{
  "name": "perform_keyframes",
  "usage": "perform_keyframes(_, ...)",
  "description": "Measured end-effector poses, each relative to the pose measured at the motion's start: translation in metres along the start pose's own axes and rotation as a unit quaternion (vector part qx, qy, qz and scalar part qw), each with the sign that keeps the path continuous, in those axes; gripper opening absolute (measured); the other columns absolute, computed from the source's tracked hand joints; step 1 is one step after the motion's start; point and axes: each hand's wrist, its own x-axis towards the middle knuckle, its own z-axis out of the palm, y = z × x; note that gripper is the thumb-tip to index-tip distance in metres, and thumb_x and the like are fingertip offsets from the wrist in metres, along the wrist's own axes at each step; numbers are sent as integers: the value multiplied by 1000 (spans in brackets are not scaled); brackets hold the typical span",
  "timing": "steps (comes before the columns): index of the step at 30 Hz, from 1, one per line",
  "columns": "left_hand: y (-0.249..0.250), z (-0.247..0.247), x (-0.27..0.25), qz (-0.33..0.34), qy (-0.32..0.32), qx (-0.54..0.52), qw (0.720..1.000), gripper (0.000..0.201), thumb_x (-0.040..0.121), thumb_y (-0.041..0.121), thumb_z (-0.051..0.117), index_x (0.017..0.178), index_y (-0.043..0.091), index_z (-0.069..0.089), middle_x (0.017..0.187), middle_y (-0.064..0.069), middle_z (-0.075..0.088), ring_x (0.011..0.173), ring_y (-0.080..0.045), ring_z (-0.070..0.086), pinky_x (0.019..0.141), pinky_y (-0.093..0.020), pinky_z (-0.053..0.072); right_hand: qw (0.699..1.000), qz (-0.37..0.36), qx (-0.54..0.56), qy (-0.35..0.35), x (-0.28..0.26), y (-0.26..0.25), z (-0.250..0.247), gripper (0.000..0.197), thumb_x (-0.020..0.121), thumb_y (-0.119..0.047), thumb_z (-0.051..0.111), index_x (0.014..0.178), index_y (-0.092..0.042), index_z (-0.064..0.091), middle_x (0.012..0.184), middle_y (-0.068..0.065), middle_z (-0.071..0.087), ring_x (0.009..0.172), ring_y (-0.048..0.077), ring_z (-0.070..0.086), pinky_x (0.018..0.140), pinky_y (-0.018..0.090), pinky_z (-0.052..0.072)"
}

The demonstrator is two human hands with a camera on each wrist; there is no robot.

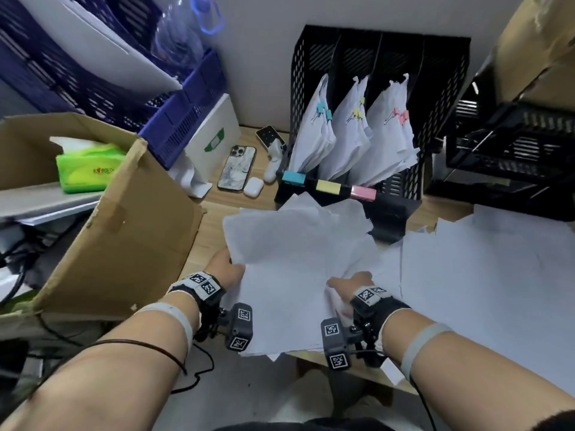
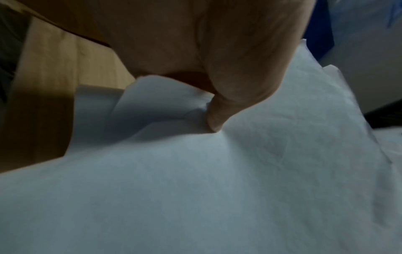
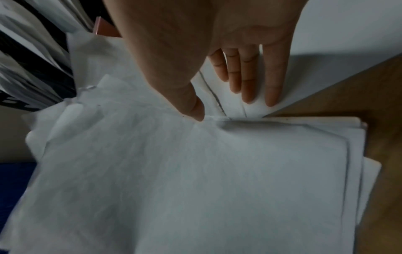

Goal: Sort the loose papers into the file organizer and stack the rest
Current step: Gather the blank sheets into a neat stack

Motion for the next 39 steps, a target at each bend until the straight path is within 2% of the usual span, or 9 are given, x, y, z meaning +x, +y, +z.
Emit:
perform_keyframes(4,-18,-21,-9,-23,34,-78,996,29,86,2,56,110,15,66,110,-6,71,106,-28,65,94,-39,52,998,-14,28,45,-1,-13,4,85,60,-46,69,126,-6,33,124,18,52,104,38,61,85,47,54)
perform_keyframes(9,-29,-33,-18,-25,16,-178,984,31,87,0,60,103,25,68,109,-6,73,103,-30,68,90,-45,55,979,-129,143,-69,20,-25,7,69,55,-56,67,107,-11,59,103,3,64,94,25,61,84,37,51)
perform_keyframes(15,-30,-20,-18,24,-14,-147,989,39,72,14,64,96,44,68,113,1,73,109,-25,67,97,-48,52,964,-256,69,-1,-6,-39,-6,6,85,-13,58,89,-12,63,76,3,64,68,22,57,67,30,49)
perform_keyframes(19,-23,-11,-12,18,24,-111,993,36,85,9,63,118,23,61,113,-1,68,104,-23,63,94,-38,51,956,-291,41,19,-11,-38,-9,11,88,-2,49,89,-4,60,90,17,66,73,22,54,59,25,42)
perform_keyframes(22,-16,-12,-4,45,48,-121,991,19,84,11,62,103,8,67,98,-7,71,92,-25,65,80,-36,52,950,-300,83,22,-18,-46,-19,16,90,-3,49,100,-7,60,98,10,64,85,22,55,62,25,40)
perform_keyframes(27,13,-24,1,111,45,-252,960,23,82,20,66,104,26,71,112,-13,74,107,-35,69,95,-55,53,928,-342,145,20,-45,-76,-45,46,85,-3,61,128,-7,46,108,6,61,99,22,59,77,19,45)
perform_keyframes(29,40,-32,-4,147,59,-297,942,26,85,18,66,110,23,67,119,-12,72,112,-32,67,99,-51,52,906,-383,172,61,-61,-92,-58,34,87,2,58,119,-6,52,98,1,59,88,13,56,62,1,38)
perform_keyframes(33,73,-34,-9,173,105,-263,943,47,81,38,77,119,13,67,116,1,72,107,-16,68,101,-35,50,866,-431,234,96,-77,-106,-75,28,86,8,54,83,-18,45,75,-7,48,64,4,46,51,1,36)
perform_keyframes(39,82,-15,-7,181,88,-244,949,40,74,24,86,107,16,65,99,11,72,90,-2,67,67,-8,52,873,-419,242,69,-67,-86,-71,42,83,10,52,114,-17,44,91,-4,57,81,8,55,65,20,45)
